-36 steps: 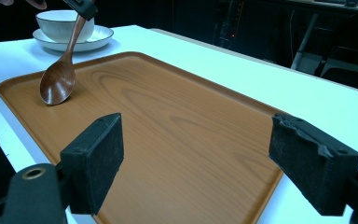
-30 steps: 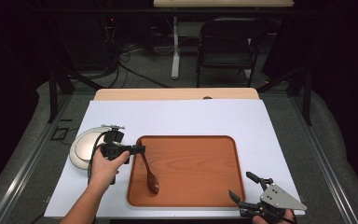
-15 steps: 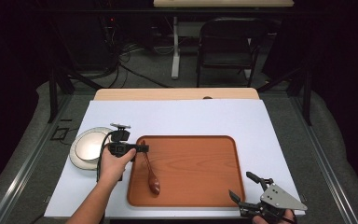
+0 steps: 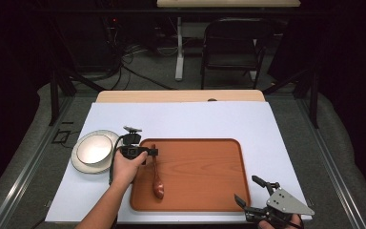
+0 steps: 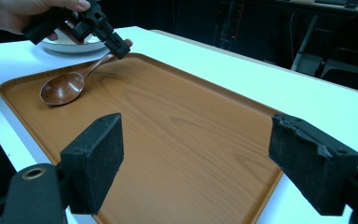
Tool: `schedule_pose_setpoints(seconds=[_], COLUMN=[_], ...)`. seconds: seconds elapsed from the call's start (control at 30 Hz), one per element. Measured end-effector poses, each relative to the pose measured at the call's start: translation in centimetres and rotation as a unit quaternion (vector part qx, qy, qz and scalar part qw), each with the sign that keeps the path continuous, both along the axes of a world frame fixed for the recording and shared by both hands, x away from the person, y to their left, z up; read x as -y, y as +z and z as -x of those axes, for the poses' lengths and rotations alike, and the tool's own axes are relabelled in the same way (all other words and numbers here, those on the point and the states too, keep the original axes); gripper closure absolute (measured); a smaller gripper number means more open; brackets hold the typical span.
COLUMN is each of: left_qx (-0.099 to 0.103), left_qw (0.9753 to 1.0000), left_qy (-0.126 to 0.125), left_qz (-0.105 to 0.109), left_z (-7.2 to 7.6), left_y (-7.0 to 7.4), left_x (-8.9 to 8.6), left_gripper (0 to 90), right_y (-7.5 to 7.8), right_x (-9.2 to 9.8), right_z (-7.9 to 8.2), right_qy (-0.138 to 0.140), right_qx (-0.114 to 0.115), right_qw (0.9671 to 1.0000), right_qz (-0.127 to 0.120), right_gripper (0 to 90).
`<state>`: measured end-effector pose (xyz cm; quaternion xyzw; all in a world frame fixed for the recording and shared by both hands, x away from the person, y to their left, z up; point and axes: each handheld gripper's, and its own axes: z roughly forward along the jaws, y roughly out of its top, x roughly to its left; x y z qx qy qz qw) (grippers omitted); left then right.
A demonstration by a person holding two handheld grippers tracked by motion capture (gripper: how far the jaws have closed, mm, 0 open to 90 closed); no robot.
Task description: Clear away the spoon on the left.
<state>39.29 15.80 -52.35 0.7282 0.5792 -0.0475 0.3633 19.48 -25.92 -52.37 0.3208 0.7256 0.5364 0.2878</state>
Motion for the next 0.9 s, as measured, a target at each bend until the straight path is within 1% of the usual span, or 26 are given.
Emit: schedule_pose_setpoints(seconds=[0.03, 0.23, 0.53, 0.6, 0.77, 0.9], left_qx=[0.002, -0.001, 0.0, 0.002, 0.012, 0.026], left_qw=[1.0, 0.9999, 0.9998, 0.9998, 0.9989, 0.9977], left_qy=[0.001, 0.008, 0.018, 0.018, 0.018, 0.018], left_qz=[0.0, 0.006, -0.008, -0.014, -0.041, -0.06], left_z=[0.0, -0.2, -0.2, -0.2, -0.1, 0.0], left_y=[-0.1, -0.3, -0.8, -1.0, -1.2, -1.3], left_x=[0.1, 0.3, 0.3, 0.4, 0.6, 0.7], left_gripper=[76.7, 74.9, 72.4, 70.4, 67.2, 63.3], right_y=[0.0, 0.0, 0.0, 0.0, 0.0, 0.0], right_x=[0.0, 0.0, -0.1, -0.1, 0.0, 0.0], right_z=[0.0, 0.0, 0.0, 0.0, 0.0, 0.0], right_qy=[0.0, 0.001, 0.002, 0.002, 0.001, 0.002], right_qx=[0.0, -0.001, -0.001, -0.001, -0.001, -0.001], right_qw=[1.0, 1.0, 1.0, 1.0, 1.0, 1.0], right_qz=[0.0, 0.0, -0.001, 0.0, 0.0, -0.001], right_gripper=[17.5, 17.6, 17.6, 17.6, 17.6, 17.6])
